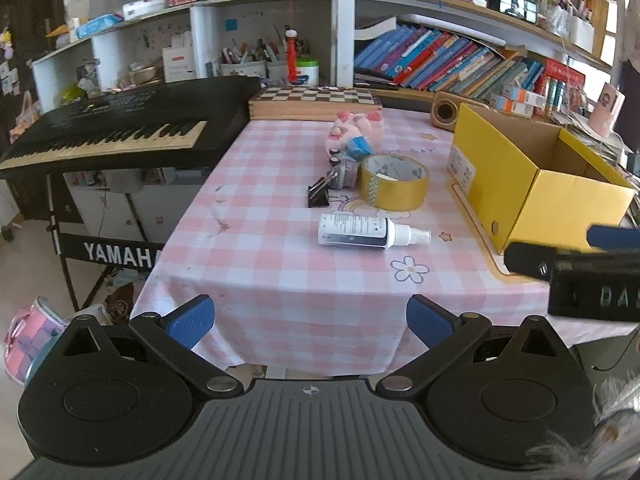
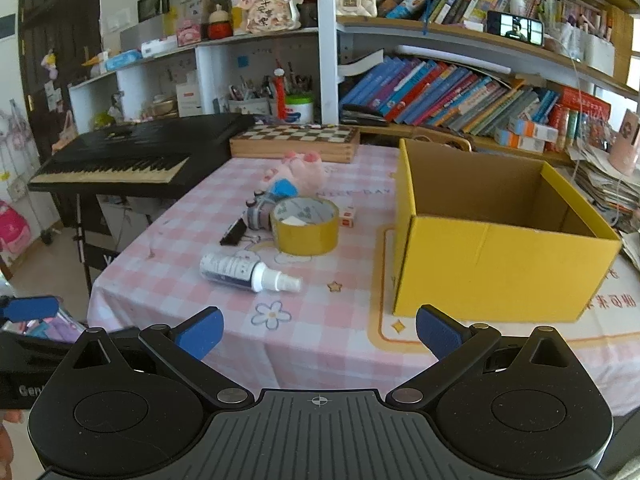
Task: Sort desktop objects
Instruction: 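Grasp the white spray bottle with the left tool while the right tool grasps the tape roll, then lift the spray bottle with the left tool while the right tool lifts the tape roll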
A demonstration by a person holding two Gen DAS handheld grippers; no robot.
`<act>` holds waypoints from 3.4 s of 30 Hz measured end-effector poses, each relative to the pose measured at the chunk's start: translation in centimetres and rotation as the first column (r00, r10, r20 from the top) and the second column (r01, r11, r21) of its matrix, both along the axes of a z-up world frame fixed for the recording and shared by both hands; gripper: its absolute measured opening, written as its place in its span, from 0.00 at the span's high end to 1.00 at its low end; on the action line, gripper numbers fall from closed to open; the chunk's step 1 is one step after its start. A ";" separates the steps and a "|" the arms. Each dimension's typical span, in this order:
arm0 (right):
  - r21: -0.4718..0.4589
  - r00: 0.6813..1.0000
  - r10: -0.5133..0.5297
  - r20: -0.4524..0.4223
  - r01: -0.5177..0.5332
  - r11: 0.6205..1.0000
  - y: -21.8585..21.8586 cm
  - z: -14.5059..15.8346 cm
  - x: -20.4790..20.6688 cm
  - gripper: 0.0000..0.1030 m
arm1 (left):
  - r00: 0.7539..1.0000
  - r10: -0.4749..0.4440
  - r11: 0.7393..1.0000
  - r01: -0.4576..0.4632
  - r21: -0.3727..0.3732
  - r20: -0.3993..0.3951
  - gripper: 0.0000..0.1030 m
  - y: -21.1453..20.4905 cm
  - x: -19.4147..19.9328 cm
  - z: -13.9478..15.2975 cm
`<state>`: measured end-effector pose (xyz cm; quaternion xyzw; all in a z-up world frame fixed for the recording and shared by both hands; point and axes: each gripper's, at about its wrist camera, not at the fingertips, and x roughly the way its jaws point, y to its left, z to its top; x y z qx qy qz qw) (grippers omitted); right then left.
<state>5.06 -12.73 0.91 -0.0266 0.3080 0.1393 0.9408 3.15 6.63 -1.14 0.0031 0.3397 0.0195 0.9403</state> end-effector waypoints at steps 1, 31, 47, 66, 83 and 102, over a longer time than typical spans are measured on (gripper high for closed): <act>0.003 1.000 0.004 0.006 -0.004 1.000 0.1 0.1 0.3 0.00 | 1.000 -0.008 1.000 0.008 0.006 0.000 0.00 0.0 0.2 -0.1; -0.034 0.982 0.090 -0.165 -0.097 0.995 5.9 -1.8 16.0 0.00 | 0.837 -0.544 0.825 0.547 0.139 -0.068 0.39 -1.1 13.8 -4.5; -0.083 0.970 0.066 -0.233 -0.087 0.993 7.0 -3.8 21.6 0.00 | 0.724 -0.659 0.717 0.687 0.122 -0.203 0.66 -0.9 18.7 -5.8; -0.178 0.955 0.133 -0.266 -0.185 0.967 9.4 -7.3 24.2 0.04 | 0.836 -0.495 0.862 0.506 -0.015 -0.239 0.69 0.0 16.2 -5.8; -0.120 0.979 0.159 -0.127 -0.174 0.977 8.8 -2.6 21.6 0.12 | 0.939 -0.318 0.944 0.299 -0.141 -0.134 0.71 1.8 14.7 -4.1; -0.010 0.984 0.173 -0.039 -0.173 0.985 4.4 2.3 11.5 0.12 | 0.990 -0.142 0.952 0.133 -0.275 -0.013 0.71 4.7 7.7 -0.4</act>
